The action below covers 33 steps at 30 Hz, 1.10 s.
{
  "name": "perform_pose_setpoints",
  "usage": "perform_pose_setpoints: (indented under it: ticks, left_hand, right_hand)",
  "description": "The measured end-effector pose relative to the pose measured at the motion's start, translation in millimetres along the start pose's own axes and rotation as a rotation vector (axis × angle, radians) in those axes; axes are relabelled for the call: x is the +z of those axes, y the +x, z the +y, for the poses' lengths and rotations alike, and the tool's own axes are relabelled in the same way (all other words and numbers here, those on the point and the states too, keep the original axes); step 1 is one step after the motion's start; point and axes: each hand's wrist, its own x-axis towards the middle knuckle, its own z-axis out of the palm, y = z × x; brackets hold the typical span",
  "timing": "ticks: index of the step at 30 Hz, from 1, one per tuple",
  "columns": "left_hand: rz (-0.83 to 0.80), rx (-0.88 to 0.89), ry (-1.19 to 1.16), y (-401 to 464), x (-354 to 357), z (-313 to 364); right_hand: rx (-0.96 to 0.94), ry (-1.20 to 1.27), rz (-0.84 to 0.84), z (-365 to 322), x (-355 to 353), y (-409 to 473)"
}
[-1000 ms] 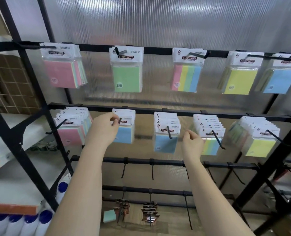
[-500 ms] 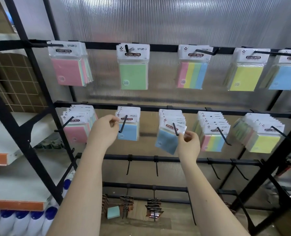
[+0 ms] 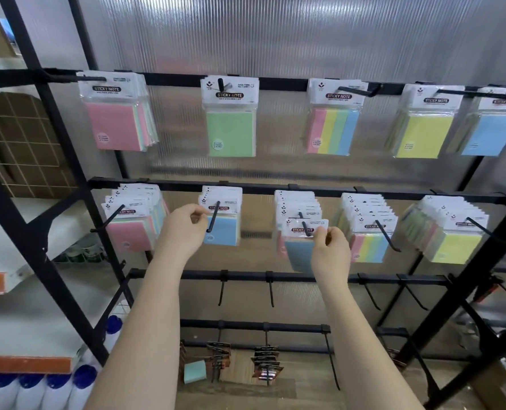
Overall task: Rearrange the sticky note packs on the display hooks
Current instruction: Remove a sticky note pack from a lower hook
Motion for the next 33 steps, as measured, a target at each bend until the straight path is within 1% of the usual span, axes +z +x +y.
perform_pose_setpoints:
  ticks: [5, 9, 12, 15, 18, 21, 23, 24, 26, 28, 30, 33]
  left_hand:
    - [0.037, -0.079, -0.047, 5.1, 10.3, -7.6]
    - [0.095, -0.201, -0.123, 15.1, 13.2, -12.5]
    - [0.036, -0.251, -0.093, 26.6, 16.7, -13.7]
    - [-0.041, -0.242, -0.103, 34.9, 23.7, -15.0]
    - [-0.092, -0.182, -0.132, 37.1, 30.4, -19.6]
    - [-0.088, -0.107, -0.082, 32.4, 36.2, -23.1]
    - [-0.039, -0.048, -0.043, 26.8, 41.9, -26.8]
    - [0.001, -0.046, -0.064, 23.6, 45.2, -28.8]
    - [0.090, -0.107, -0.168, 19.6, 49.3, -30.6]
    - [0.138, -0.158, -0.237, 19.7, 51.1, -30.6]
    - [0.125, -0.173, -0.308, 24.3, 52.4, -30.0]
    - [-0.014, -0.226, -0.477, 31.0, 53.9, -26.3]
  right_hand:
    - [-0.062, -0.142, 0.039, -13.7, -9.4, -12.0]
    - [-0.061, -0.273, -0.034, -28.9, -26.4, -9.8]
    - [-0.063, -0.330, -0.094, -41.2, -41.6, -6.5]
    - [-0.093, -0.357, -0.136, -51.7, -51.5, -5.5]
    - [-0.141, -0.340, -0.107, -60.0, -55.3, -6.3]
    - [-0.170, -0.315, -0.069, -66.0, -55.4, -6.9]
    - [-0.172, -0.296, -0.052, -67.3, -54.4, -6.6]
    - [-0.171, -0.289, -0.046, -67.8, -53.8, -6.5]
    - [-0.175, -0.277, -0.038, -68.5, -52.2, -6.7]
    - [-0.179, -0.262, -0.033, -69.3, -50.7, -6.1]
    - [-0.172, -0.234, -0.031, -69.9, -49.9, -4.4]
    - [-0.171, -0.198, -0.028, -70.1, -49.0, -2.3]
